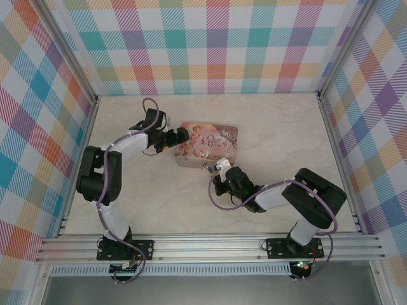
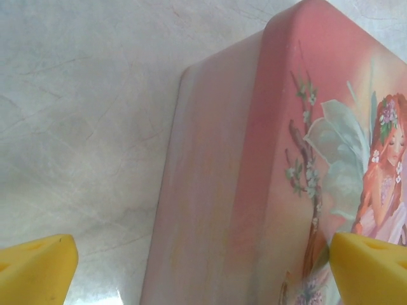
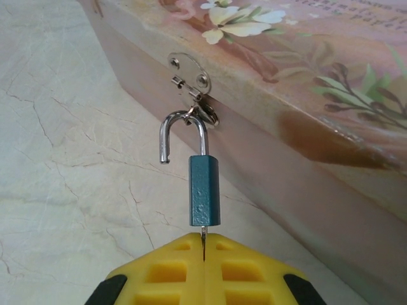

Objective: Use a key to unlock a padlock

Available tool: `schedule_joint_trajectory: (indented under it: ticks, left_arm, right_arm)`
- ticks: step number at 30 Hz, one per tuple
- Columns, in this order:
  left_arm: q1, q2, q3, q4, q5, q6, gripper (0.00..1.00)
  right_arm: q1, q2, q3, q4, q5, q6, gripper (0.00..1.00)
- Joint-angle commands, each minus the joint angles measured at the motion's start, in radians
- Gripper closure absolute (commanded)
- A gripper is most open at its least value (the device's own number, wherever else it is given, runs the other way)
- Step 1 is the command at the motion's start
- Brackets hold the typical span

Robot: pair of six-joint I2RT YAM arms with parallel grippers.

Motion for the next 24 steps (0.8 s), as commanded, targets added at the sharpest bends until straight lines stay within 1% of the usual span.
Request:
schedule_joint_trajectory:
  ticks: [1, 10, 18, 24]
  left_arm:
    - [-0.012, -0.025, -0.064, -0.118, -0.063, -0.006, 0.00]
    - [-0.051, -0.118, -0.148, -0.119, -0.100, -0.051, 0.00]
    - [-0.079, -0.188, -0.233, -0.111, -0.131, -0.095, 0.00]
    - [-0.095, -0.201, -0.272, -0.096, -0.137, -0.120, 0.00]
  right_arm:
    - [-0.028, -0.024, -0.018, 0.006, 0.002, 0.047, 1.00]
    - [-0.085, -0.042, -0.054, 0.040, -0.046, 0.074, 1.00]
    - [-0.159, -0.079, -0.081, 0.079, -0.192, 0.131, 1.00]
    - [-0.204, -0.075, -0.078, 0.097, -0.285, 0.241, 1.00]
